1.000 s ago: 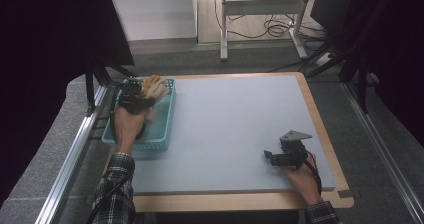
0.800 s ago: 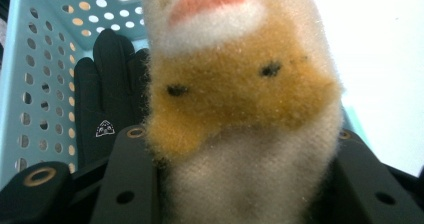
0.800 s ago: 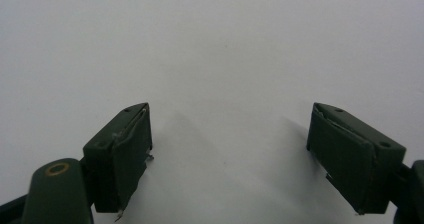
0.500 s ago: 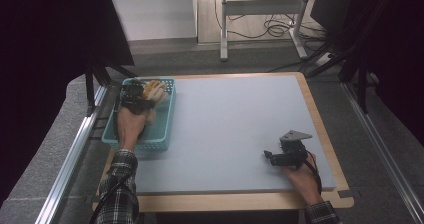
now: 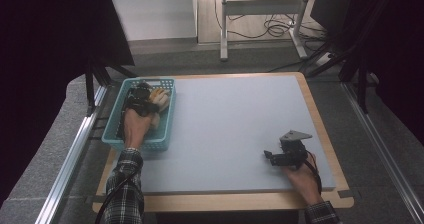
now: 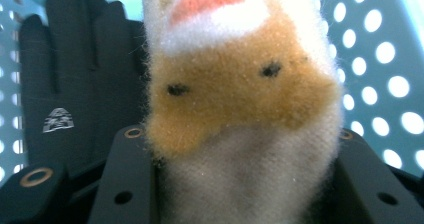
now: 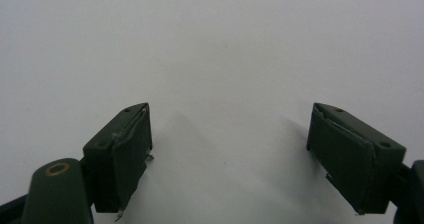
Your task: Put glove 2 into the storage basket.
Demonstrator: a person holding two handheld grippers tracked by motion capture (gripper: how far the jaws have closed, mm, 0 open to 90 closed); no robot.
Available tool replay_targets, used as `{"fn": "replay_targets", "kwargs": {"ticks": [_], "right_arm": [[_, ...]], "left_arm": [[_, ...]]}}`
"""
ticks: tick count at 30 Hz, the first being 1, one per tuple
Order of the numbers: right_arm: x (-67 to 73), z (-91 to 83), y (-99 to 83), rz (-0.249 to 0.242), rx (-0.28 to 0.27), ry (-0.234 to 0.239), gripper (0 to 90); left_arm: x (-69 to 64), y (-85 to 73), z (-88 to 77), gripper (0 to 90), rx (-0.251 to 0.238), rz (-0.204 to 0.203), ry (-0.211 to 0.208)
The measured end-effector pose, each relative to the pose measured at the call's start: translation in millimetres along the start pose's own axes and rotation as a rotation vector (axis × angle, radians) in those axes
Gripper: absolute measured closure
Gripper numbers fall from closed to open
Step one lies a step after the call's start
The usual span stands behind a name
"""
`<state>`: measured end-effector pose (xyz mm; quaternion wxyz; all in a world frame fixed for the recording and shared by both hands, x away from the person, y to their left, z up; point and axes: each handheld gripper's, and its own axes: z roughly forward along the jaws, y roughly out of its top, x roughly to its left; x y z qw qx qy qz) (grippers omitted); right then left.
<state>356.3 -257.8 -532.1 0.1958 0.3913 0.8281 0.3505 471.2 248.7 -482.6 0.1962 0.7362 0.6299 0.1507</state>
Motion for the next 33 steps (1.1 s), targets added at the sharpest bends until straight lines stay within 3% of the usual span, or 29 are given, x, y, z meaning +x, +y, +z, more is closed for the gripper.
{"fn": "replay_targets", "kwargs": {"ticks": [8, 12, 14, 17, 20, 23, 26, 29, 31, 33], "right_arm": [[0.0, 0.1, 0.0, 0.0, 0.0, 0.002, 17.4], [-0.1, 0.1, 0.0, 0.0, 0.0, 0.003, 17.2], [-0.1, 0.1, 0.0, 0.0, 0.0, 0.003, 17.2], [0.0, 0.1, 0.0, -0.001, 0.0, 0.003, 17.2], [-0.1, 0.1, 0.0, 0.0, 0.0, 0.003, 17.2], [0.0, 0.1, 0.0, -0.001, 0.0, 0.003, 17.2], [0.2, 0.1, 0.0, 0.001, 0.0, 0.003, 17.2], [0.0, 0.1, 0.0, 0.0, 0.0, 0.003, 17.2], [0.0, 0.1, 0.0, -0.001, 0.001, 0.003, 17.2], [0.0, 0.1, 0.0, -0.001, 0.001, 0.003, 17.1]], "left_arm": [[-10.5, 6.3, 19.2, 49.4, 0.078, 0.021, -0.014], [-12.9, 8.2, 24.3, 36.7, 0.124, 0.037, -0.027], [-9.3, 8.5, 23.7, 31.2, 0.148, 0.023, -0.039], [-3.7, 7.8, 20.2, 18.9, 0.149, 0.004, -0.107], [-2.7, 8.5, 10.8, 12.7, 0.139, 0.02, -0.115], [1.0, 10.5, -5.4, 11.8, 0.098, 0.029, -0.123], [8.9, 11.5, -26.7, 15.0, 0.008, 0.019, -0.131], [16.7, 10.5, -43.0, 26.7, -0.059, 0.004, -0.132], [21.8, 8.2, -49.6, 43.4, -0.087, -0.007, -0.109], [24.5, 5.4, -49.1, 59.6, -0.075, -0.004, -0.08]]}}
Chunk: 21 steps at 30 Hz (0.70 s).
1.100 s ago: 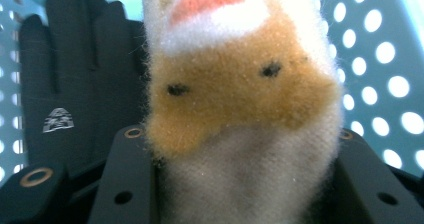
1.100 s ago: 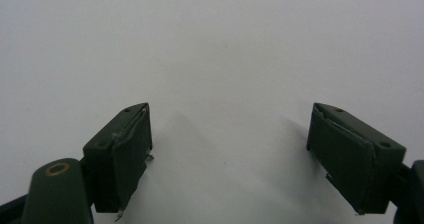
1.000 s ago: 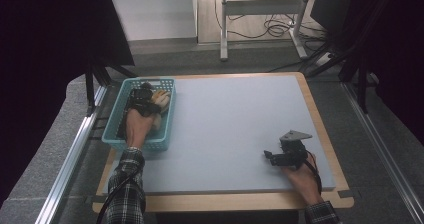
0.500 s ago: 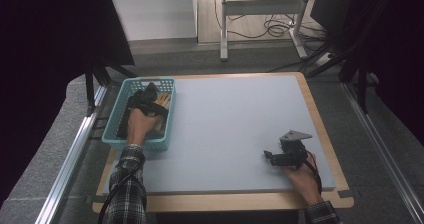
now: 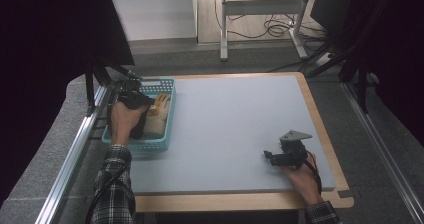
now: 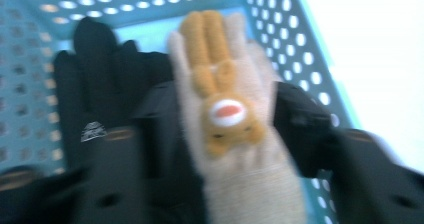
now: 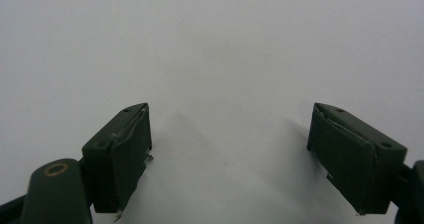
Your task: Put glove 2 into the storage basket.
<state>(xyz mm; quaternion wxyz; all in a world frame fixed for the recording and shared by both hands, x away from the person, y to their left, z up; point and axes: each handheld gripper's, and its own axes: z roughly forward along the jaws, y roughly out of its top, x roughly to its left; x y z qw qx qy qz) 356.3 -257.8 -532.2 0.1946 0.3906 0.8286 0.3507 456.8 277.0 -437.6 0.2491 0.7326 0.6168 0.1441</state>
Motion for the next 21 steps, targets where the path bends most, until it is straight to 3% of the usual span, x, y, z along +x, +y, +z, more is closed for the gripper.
{"fn": "replay_targets", "kwargs": {"ticks": [2, 6, 10, 18, 21], "right_arm": [[0.2, 0.0, 0.0, 0.002, -0.001, 0.0, 17.1], [0.1, 0.0, 0.0, 0.0, 0.0, 0.0, 17.2], [0.0, 0.0, 0.0, 0.0, 0.0, 0.0, 17.2], [-0.1, 0.0, 0.0, 0.001, -0.001, 0.0, 17.2], [-0.1, 0.0, 0.0, 0.001, -0.001, 0.001, 17.1]], "left_arm": [[1.0, -3.0, 6.1, 75.7, 0.034, 0.007, 0.028], [-0.3, -7.7, 28.5, 87.5, 0.106, 0.015, 0.035], [-6.9, -8.6, 45.8, 90.0, 0.14, 0.032, 0.05], [-19.9, -4.9, 53.7, 90.0, 0.123, 0.021, -0.044], [-23.3, -5.1, 54.9, 90.0, 0.126, 0.03, -0.033]]}}
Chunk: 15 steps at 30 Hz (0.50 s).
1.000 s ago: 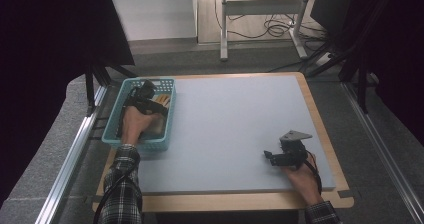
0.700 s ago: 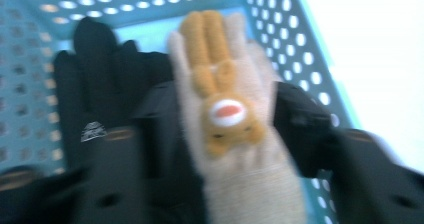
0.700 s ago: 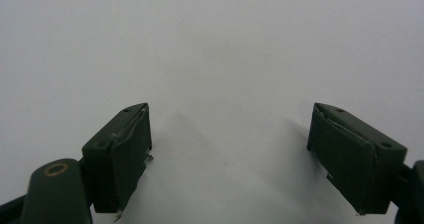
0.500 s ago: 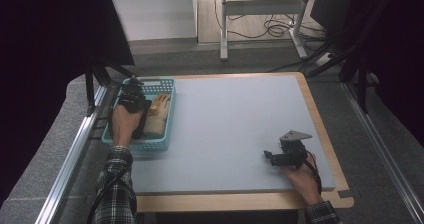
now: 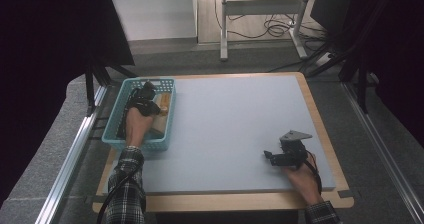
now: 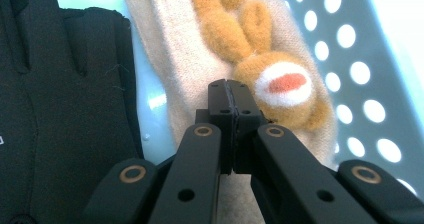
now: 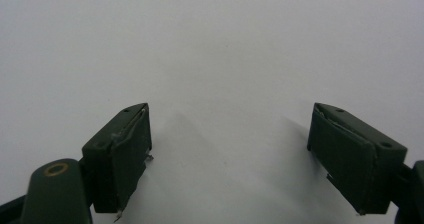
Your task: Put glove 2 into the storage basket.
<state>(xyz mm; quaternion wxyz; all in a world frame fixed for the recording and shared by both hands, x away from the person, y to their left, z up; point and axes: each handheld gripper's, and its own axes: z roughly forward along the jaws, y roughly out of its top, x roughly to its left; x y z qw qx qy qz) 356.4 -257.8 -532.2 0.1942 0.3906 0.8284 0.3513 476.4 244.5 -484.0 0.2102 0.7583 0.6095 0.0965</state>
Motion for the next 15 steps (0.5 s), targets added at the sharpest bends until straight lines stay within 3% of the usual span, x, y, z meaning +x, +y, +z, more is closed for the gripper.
{"fn": "replay_targets", "kwargs": {"ticks": [2, 5, 8, 15], "right_arm": [[0.0, 0.0, 0.0, 0.0, 0.0, 0.0, 17.1], [0.1, 0.0, 0.0, -0.001, 0.0, 0.0, 17.0], [0.1, 0.0, 0.0, -0.001, 0.0, 0.0, 17.0], [0.0, -0.2, 0.0, -0.001, 0.002, 0.001, 16.8]], "left_arm": [[3.5, -1.5, -0.8, 90.0, -0.004, -0.005, -0.011], [7.0, -3.7, -4.3, 88.2, -0.023, -0.001, 0.008], [8.9, -5.1, -9.6, 76.7, -0.055, -0.002, 0.034], [15.7, -8.3, -25.1, 59.3, -0.129, -0.012, 0.075]]}}
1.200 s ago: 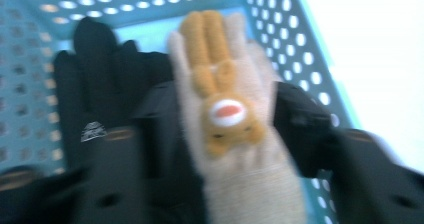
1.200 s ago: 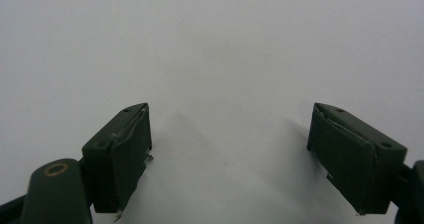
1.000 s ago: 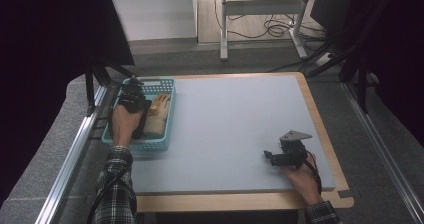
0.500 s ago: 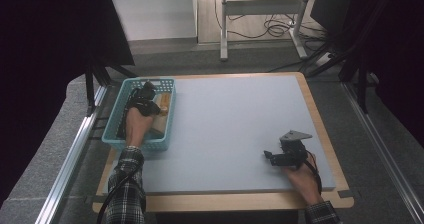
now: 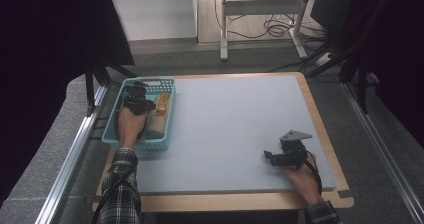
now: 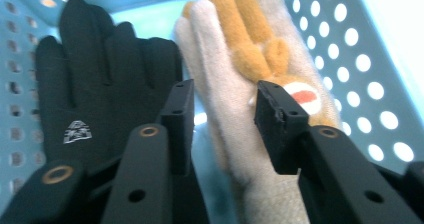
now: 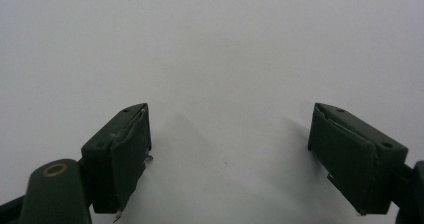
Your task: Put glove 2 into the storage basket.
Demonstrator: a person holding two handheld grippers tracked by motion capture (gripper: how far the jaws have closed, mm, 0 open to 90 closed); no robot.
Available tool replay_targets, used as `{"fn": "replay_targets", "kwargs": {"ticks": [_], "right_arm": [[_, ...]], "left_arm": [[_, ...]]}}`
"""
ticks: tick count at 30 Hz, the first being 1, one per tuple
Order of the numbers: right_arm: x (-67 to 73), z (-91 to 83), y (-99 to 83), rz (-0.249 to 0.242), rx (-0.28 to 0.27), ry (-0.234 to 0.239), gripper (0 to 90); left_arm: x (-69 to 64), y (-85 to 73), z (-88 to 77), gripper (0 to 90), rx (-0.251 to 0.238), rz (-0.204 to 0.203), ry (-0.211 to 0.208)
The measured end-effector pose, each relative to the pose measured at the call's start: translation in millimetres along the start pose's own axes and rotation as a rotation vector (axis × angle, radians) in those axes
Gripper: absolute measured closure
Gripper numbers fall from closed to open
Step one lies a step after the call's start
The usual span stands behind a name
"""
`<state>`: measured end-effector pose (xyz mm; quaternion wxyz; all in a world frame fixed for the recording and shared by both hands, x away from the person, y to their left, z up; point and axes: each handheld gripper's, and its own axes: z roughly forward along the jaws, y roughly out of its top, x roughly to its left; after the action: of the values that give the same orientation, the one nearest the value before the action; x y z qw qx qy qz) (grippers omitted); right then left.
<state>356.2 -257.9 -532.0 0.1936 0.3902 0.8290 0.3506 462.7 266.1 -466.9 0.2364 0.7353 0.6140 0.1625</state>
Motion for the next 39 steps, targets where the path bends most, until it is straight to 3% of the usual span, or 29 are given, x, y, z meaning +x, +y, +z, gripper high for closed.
{"fn": "replay_targets", "kwargs": {"ticks": [7, 12, 22, 24, 27, 29, 36, 39], "right_arm": [[0.1, 0.2, 0.0, 0.0, -0.001, 0.002, 16.6], [-0.1, 0.1, 0.0, 0.0, -0.001, 0.002, 16.5], [-0.1, 0.3, 0.0, 0.0, 0.0, 0.003, 16.4], [0.0, 0.3, 0.1, 0.001, -0.001, 0.003, 16.4], [0.1, 0.3, 0.1, 0.001, -0.001, 0.003, 16.4], [-0.2, 0.3, 0.1, 0.0, 0.001, 0.003, 16.4], [-0.2, 0.3, 0.1, 0.0, 0.001, 0.003, 16.3], [0.0, 0.3, 0.1, 0.002, 0.0, 0.004, 16.3]], "left_arm": [[8.5, -6.0, -8.8, 43.7, -0.055, 0.003, 0.028], [10.9, -10.4, -9.7, 36.5, -0.056, -0.001, 0.041], [14.3, -22.5, -18.7, 17.7, -0.106, 0.007, -0.004], [14.3, -23.1, -20.0, 16.8, -0.111, 0.005, -0.006], [12.9, -25.4, -24.7, 13.1, -0.14, -0.011, -0.053], [11.1, -26.4, -26.3, 11.3, -0.147, 0.011, -0.052], [8.5, -30.0, -30.3, 6.3, -0.16, 0.022, -0.056], [7.2, -33.1, -34.8, 5.1, -0.184, 0.022, -0.075]]}}
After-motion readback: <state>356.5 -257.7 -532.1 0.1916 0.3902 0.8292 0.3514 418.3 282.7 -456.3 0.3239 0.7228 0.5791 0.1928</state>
